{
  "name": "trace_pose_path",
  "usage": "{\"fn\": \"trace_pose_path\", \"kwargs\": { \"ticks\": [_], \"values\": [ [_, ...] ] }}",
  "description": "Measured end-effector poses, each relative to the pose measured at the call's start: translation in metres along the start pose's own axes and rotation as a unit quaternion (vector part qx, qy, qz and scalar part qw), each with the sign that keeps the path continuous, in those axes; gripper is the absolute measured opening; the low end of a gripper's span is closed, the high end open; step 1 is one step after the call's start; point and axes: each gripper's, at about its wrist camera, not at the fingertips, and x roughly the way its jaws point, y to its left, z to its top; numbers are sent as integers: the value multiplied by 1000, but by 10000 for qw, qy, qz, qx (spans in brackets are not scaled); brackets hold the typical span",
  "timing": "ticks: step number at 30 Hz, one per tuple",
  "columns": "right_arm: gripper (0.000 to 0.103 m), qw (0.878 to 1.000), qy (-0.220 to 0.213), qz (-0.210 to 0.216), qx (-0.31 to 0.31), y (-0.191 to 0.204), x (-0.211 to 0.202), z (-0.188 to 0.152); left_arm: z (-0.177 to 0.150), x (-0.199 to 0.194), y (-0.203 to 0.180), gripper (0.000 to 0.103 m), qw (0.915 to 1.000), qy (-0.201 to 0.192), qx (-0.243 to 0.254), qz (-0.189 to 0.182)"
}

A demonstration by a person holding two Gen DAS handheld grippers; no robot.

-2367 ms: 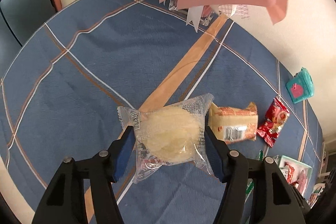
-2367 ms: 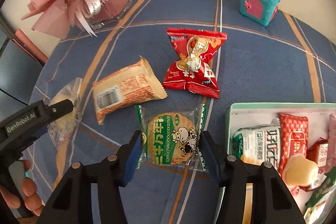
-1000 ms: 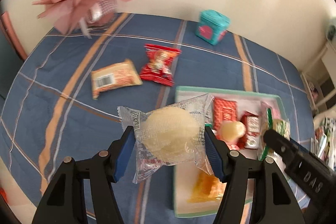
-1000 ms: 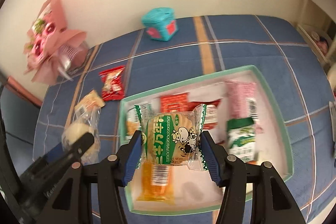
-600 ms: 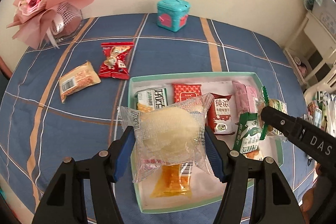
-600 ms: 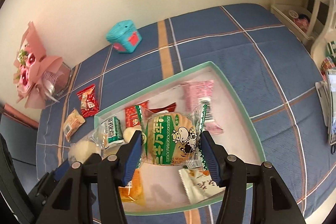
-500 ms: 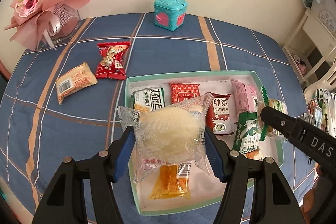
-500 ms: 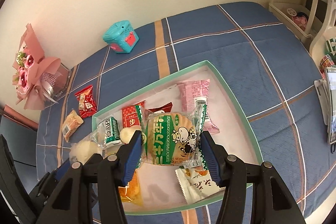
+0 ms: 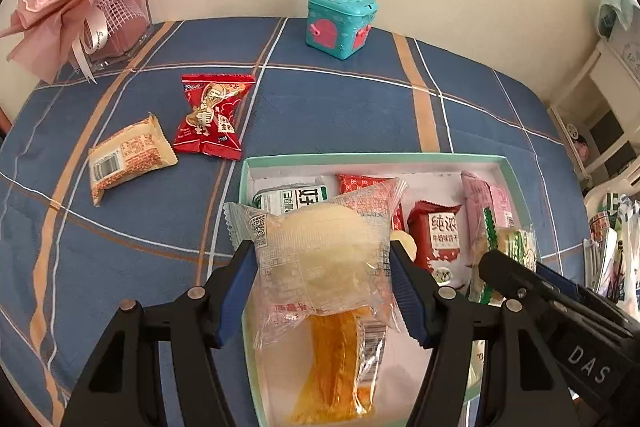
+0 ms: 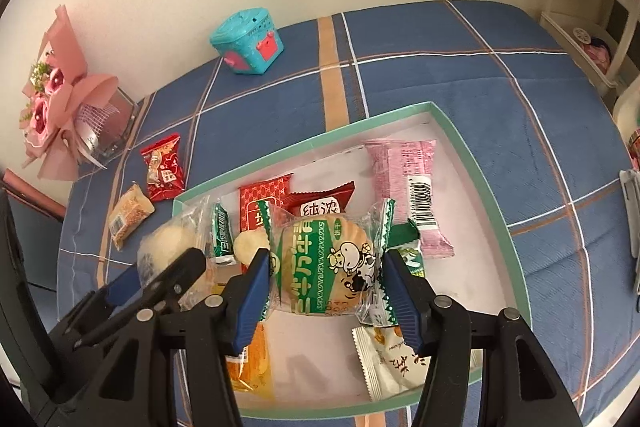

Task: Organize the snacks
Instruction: 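Open left tool over tray while right tool releases green packet into tray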

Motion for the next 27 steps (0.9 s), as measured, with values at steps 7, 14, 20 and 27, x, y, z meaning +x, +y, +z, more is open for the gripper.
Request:
{"fn": "trace_pose_path", "kwargs": {
  "ticks": [7,14,20,27],
  "values": [
    [61,10000,63,-20,18,2,7,2,3,13,5,67,9996,107,-181,-211],
    [61,9998,114,33,168,-2,10,2,3,17,5,72,9989,208,-266,-319],
    [61,9994,161,135,287,-6,10,3,3,17,8,72,9980,277,-394,-412],
    [66,9991,181,119,356,-7,6,4,2,11,8,73,9968,352,-463,-550]
  ]
}}
